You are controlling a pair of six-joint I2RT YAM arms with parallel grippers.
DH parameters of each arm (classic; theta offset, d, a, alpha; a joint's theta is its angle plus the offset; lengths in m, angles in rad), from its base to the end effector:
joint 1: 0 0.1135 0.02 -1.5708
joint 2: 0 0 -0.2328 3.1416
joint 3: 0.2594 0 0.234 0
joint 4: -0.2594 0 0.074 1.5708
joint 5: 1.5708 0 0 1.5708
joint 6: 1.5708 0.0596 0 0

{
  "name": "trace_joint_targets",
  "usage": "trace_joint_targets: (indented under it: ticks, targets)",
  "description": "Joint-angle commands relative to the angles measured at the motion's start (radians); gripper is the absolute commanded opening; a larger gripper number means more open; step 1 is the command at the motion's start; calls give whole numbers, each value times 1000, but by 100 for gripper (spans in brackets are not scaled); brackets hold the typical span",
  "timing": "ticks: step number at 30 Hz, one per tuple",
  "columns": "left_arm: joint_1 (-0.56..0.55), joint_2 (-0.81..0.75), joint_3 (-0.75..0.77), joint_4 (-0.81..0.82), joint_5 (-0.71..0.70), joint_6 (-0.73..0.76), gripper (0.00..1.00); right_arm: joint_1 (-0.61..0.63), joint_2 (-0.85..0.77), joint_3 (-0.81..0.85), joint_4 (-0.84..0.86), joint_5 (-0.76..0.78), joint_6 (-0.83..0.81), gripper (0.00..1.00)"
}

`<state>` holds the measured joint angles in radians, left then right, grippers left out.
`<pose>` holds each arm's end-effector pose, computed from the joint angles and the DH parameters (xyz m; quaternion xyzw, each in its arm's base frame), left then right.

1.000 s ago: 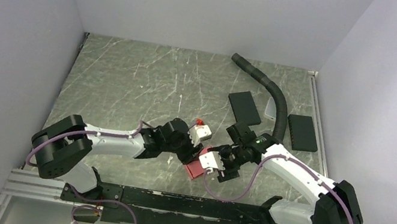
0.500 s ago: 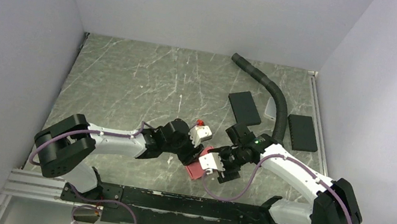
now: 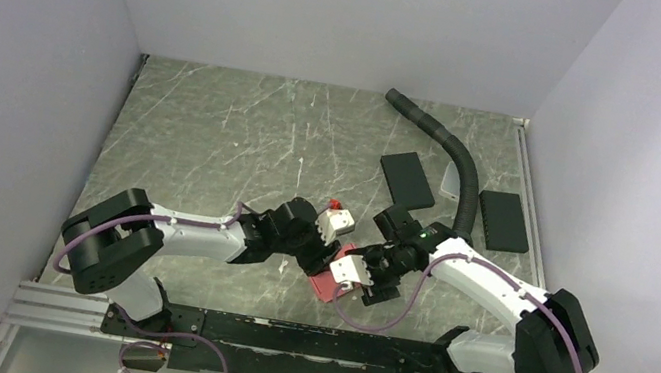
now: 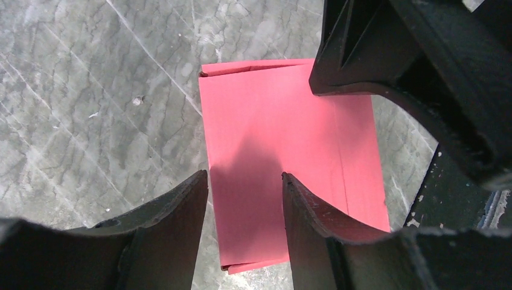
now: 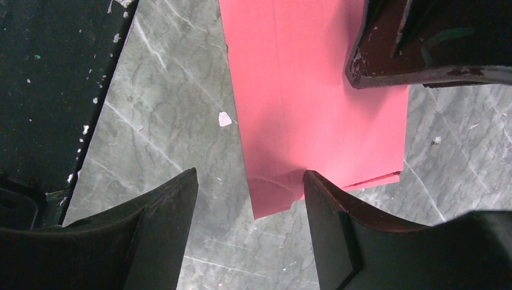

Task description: Fold the paper box

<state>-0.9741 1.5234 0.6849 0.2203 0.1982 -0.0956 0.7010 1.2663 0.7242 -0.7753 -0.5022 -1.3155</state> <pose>0.1660 -0.2653 0.1412 0.4171 0.7811 -0.3082 0.3477 0.1394 0.1552 0.1481 -0.8295 0.4859 0.1979 0.1912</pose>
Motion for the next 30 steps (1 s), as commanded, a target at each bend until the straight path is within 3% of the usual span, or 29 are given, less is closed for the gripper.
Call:
trace_joint_targets:
  ticks: [1, 30]
  targets:
    - [-2, 17, 36, 30, 28, -35, 54, 0, 17, -8, 16, 6, 4, 69]
    - [-11, 54, 32, -71, 3, -56, 53, 34, 86, 28, 8, -9, 47, 69]
